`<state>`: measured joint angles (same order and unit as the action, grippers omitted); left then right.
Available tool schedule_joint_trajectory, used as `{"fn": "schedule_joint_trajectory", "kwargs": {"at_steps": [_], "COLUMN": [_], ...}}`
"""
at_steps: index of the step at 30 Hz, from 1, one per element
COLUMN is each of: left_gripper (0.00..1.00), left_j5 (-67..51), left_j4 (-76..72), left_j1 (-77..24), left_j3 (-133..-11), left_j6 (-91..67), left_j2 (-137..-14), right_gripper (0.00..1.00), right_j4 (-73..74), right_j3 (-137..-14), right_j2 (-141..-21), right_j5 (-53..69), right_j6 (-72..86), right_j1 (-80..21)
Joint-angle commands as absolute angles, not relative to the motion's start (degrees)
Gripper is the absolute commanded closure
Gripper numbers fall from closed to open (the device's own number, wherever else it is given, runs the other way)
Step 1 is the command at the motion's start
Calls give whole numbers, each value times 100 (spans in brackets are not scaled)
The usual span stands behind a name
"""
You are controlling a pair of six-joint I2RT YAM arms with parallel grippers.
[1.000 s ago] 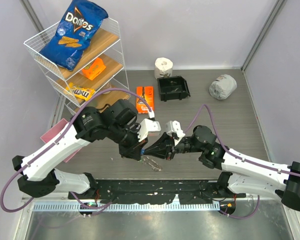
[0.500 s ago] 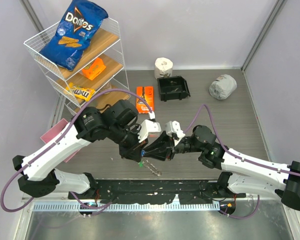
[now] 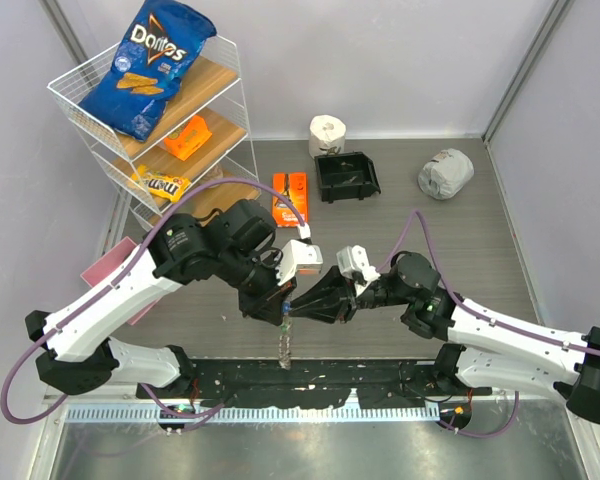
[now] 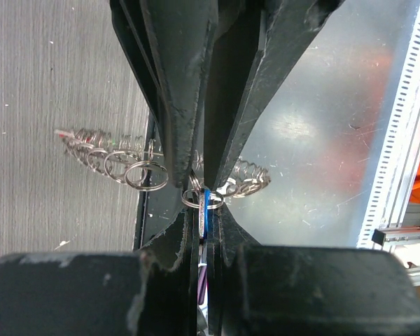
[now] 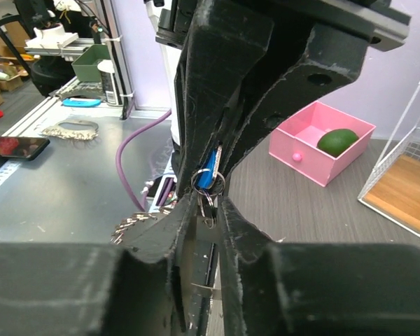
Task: Remove the keys from the keyring
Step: Remove the key from the keyring.
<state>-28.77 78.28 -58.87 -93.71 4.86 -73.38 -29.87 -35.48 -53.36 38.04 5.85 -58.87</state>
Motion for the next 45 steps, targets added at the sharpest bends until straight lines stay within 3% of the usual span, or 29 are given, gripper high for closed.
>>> {"fn": "schedule_joint_trajectory", "kwargs": {"at_steps": [1, 4, 8, 16, 26, 28, 29, 30, 34, 36, 45], "left_gripper": [100, 100, 100, 100, 100, 100, 100, 100, 100, 100, 100], "left_j5": [-3111, -3146, -3103, -3050, -3146, -3138, -3129, -3112, -3085, -3085, -3138], "left_j4": [7682, 7664, 7664, 7559, 7409, 7409, 7418, 7409, 7427, 7427, 7462], "left_j1": [-5906, -5898, -5897, -5906, -5897, -5906, -5906, -5898, -5906, -5906, -5898], "left_j3": [-9510, -9519, -9519, -9290, -9097, -9088, -9088, -9097, -9105, -9114, -9158], "left_j6": [448, 448, 448, 483, 457, 466, 466, 457, 457, 466, 475], "left_j2": [-7242, -7207, -7172, -7023, -6970, -6970, -6970, -6961, -6900, -6882, -6908], "right_gripper": [79, 80, 95, 95, 95, 92, 81, 78, 72, 64, 69], "right_j4": [-3076, -3068, -2997, -3418, -5121, -5317, -5291, -5161, -4755, -4536, -2972], "right_j3": [-3850, -3841, -3841, -3551, -2945, -2874, -2874, -2900, -2953, -2997, -3822], "right_j2": [-5414, -5414, -5344, -5054, -4860, -4860, -4843, -4843, -4703, -4632, -4983], "right_j5": [4034, 4008, 3920, 3551, 3050, 3006, 2997, 2988, 2962, 2944, 3559], "right_j6": [492, 483, 466, 1106, 1959, 2039, 2039, 2030, 1864, 1680, 967], "right_j1": [-5950, -5950, -5950, -5941, -5941, -5941, -5941, -5941, -5941, -5941, -5950]}}
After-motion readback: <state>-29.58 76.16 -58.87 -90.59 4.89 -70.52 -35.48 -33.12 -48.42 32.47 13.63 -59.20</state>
